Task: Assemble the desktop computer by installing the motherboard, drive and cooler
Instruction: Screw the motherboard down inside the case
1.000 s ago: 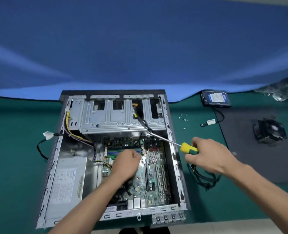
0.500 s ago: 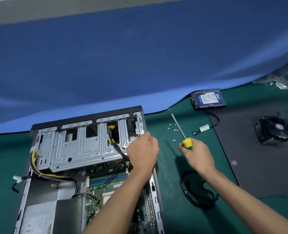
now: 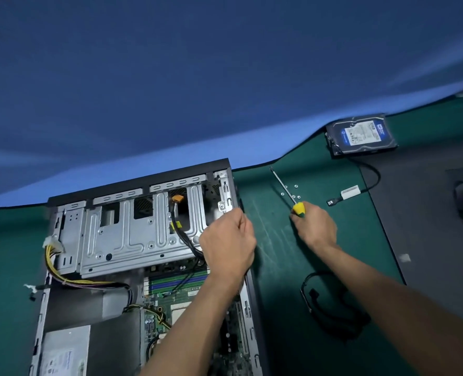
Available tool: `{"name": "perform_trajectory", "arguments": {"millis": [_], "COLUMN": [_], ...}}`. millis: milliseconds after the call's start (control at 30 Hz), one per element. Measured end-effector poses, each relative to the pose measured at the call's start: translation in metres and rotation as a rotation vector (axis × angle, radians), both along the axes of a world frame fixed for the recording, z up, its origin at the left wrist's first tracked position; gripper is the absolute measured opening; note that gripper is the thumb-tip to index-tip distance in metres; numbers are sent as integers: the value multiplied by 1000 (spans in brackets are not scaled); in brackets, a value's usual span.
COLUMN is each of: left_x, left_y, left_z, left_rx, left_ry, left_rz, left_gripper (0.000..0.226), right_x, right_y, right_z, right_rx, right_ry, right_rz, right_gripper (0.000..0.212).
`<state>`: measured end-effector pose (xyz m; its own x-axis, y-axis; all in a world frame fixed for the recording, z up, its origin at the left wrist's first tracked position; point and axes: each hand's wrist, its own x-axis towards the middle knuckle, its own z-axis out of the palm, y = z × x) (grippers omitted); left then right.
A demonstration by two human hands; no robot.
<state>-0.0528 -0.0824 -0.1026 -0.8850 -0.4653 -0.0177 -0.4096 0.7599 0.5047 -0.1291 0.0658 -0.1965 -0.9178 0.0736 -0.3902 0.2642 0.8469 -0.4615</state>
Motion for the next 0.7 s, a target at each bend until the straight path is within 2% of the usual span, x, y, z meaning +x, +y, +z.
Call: {"name": "perform_trajectory", "arguments": {"millis": [233, 333, 433, 567, 700], "left_x": [-4, -6, -5, -1, 11], "left_y": [0, -1, 0, 2, -2], "left_z": [1, 0, 0, 8, 17], "left_rx": [34, 24, 51, 99, 216], "left_ry": [14, 23, 96, 166, 150], "left_rz": [26, 42, 58, 100, 164], "left_gripper": [48, 47, 51, 51, 40], "right_x": [0, 1, 9, 24, 41], "right_y": [-5, -6, -7, -13, -25], "right_z": [-3, 5, 22, 66, 114], "right_rx": [18, -47, -216, -541, -719], "right_ry": [-5, 16, 49, 86, 58], "right_rz": [1, -51, -113, -167, -103], "right_gripper": [22, 21, 29, 20, 19]}}
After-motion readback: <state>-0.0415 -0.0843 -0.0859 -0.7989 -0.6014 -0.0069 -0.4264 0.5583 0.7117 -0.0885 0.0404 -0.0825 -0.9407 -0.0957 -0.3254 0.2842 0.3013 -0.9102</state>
